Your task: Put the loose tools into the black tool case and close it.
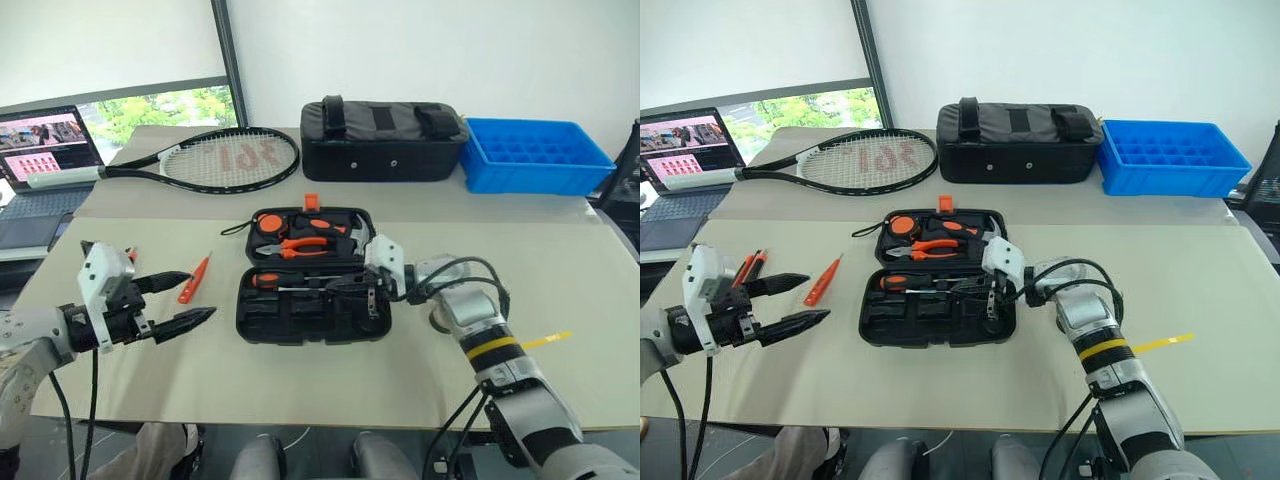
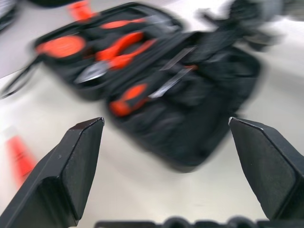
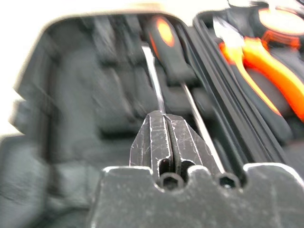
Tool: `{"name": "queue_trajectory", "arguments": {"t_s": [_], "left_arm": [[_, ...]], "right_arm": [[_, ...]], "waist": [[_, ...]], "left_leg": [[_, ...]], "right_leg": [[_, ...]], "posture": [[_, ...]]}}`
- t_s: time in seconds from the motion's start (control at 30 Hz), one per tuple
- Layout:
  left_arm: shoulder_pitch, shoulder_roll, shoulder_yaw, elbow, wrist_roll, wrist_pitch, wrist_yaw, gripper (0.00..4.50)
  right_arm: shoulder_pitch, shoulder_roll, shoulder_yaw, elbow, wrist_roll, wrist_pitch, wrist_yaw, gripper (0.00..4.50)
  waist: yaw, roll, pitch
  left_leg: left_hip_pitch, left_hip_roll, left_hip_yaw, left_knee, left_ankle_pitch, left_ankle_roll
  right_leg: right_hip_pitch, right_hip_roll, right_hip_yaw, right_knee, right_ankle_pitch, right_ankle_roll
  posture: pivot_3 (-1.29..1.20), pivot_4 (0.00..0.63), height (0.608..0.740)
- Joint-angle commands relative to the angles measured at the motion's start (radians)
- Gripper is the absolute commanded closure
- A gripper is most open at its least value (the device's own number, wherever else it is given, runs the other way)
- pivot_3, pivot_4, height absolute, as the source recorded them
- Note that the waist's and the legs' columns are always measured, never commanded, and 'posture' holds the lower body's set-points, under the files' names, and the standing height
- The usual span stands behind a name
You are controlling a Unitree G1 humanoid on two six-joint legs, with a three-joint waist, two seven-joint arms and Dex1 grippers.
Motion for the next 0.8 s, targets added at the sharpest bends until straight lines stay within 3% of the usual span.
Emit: {"name": "queue_trajectory", "arguments": {"t_s": [0.03, 0.17, 0.4, 0.53, 0.8], "left_arm": [[-0.04, -0.063, -0.027, 0.05, 0.083, -0.072, 0.117, 0.0], [-0.077, -0.126, -0.054, 0.09, 0.119, -0.097, 0.182, 0.0], [-0.166, -0.186, -0.15, 0.261, 0.238, -0.118, 0.291, 0.0], [-0.253, -0.216, -0.184, 0.381, 0.314, -0.057, 0.422, 0.0], [-0.343, -0.293, -0.22, 0.44, 0.298, 0.039, 0.444, 0.0]], "right_arm": [[0.019, -0.072, -0.142, -0.118, 0.135, 0.062, 0.017, 3.89], [0.087, -0.149, -0.243, -0.189, 0.223, 0.076, 0.044, 2.71], [0.236, -0.359, -0.389, -0.223, 0.291, 0.074, 0.147, 0.17], [0.273, -0.419, -0.441, -0.224, 0.303, 0.067, 0.163, 0.05], [0.288, -0.474, -0.49, -0.245, 0.357, 0.104, 0.181, 0.05]], "waist": [[0.007, 0.0, 0.0], [0.02, -0.001, 0.0], [0.027, -0.001, 0.0], [0.021, -0.002, 0.0], [0.027, -0.001, 0.0]], "left_leg": [[0.0, 0.0, 0.0, 0.0, 0.0, 0.0], [-0.001, 0.0, 0.0, -0.001, 0.0, 0.0], [0.0, -0.001, 0.001, -0.001, 0.0, 0.0], [0.001, -0.001, 0.0, -0.001, 0.0, 0.0], [0.001, -0.001, 0.0, 0.0, 0.0, 0.0]], "right_leg": [[0.0, -0.001, 0.0, 0.0, 0.0, 0.0], [0.001, -0.001, -0.002, -0.002, 0.0, 0.0], [0.001, -0.001, -0.001, -0.002, 0.0, 0.0], [0.002, 0.0, -0.001, -0.002, 0.0, 0.0], [0.002, 0.001, 0.0, -0.002, 0.0, 0.001]], "posture": [[0.0, 0.15, 0.708], [0.0, 0.15, 0.708], [0.0, 0.15, 0.708], [0.0, 0.15, 0.708], [0.0, 0.15, 0.708]]}}
